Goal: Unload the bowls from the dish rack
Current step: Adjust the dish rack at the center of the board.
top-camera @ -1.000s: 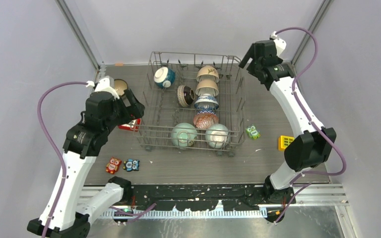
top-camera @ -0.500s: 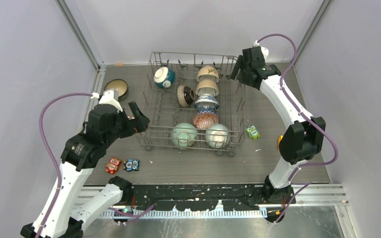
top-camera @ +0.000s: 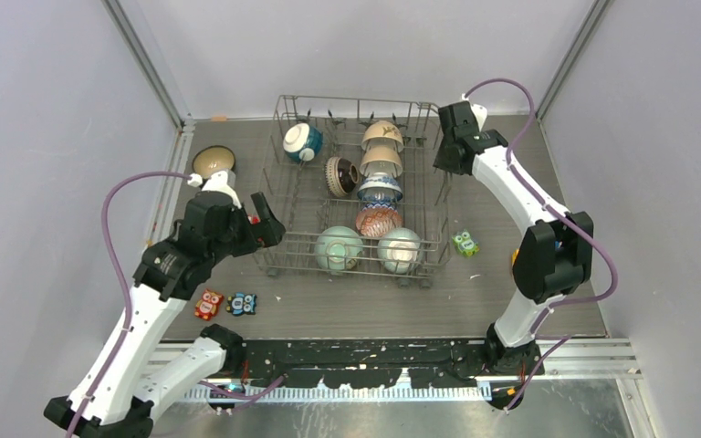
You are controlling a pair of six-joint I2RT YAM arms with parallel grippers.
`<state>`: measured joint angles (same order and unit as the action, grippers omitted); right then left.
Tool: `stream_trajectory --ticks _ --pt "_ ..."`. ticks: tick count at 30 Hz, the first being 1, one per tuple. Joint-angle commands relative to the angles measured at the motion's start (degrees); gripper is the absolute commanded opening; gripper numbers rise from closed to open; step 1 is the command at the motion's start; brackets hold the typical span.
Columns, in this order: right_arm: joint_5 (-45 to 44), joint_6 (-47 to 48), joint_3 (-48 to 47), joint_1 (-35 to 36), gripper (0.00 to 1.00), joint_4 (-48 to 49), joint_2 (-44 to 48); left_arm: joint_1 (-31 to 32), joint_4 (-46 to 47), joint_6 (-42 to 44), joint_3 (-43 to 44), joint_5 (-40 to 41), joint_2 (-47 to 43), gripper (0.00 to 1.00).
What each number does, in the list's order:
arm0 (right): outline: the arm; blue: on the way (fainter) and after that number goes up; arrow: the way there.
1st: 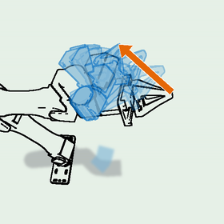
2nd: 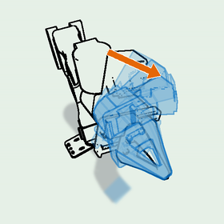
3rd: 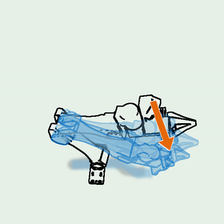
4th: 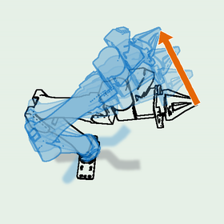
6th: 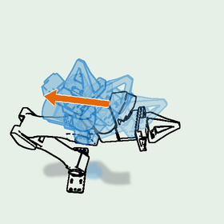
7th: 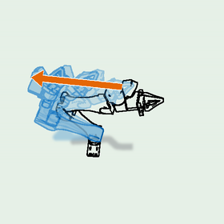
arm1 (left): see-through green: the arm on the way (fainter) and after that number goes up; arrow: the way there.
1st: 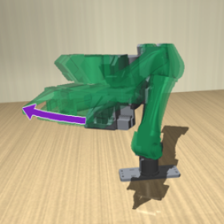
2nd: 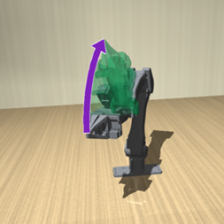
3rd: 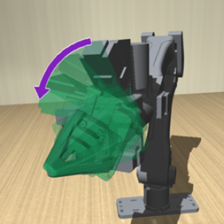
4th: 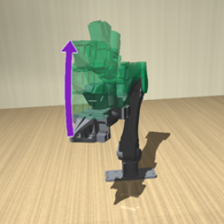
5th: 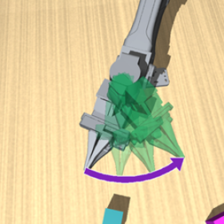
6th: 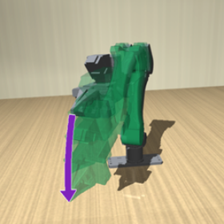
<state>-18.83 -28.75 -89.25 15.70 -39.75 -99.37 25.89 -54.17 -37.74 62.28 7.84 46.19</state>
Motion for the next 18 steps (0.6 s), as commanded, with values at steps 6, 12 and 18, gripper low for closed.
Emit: stream_trajectory --ticks 6,12,18 --pt "-2.81 -2.33 9.78 0.09 0.12 -0.77 12.01 0.3 9.17 -0.94 -1.16 -1.37 5.46 0.94" --pt "-1.43 -4.16 14.09 0.11 0.11 -1.62 18.37 0.41 12.13 -0.43 0.13 -1.51 10.13 0.9" --pt "1.91 -7.44 19.2 0.08 0.14 -1.57 24.98 0.39 15.47 0.66 2.79 -0.15 15.88 0.89"
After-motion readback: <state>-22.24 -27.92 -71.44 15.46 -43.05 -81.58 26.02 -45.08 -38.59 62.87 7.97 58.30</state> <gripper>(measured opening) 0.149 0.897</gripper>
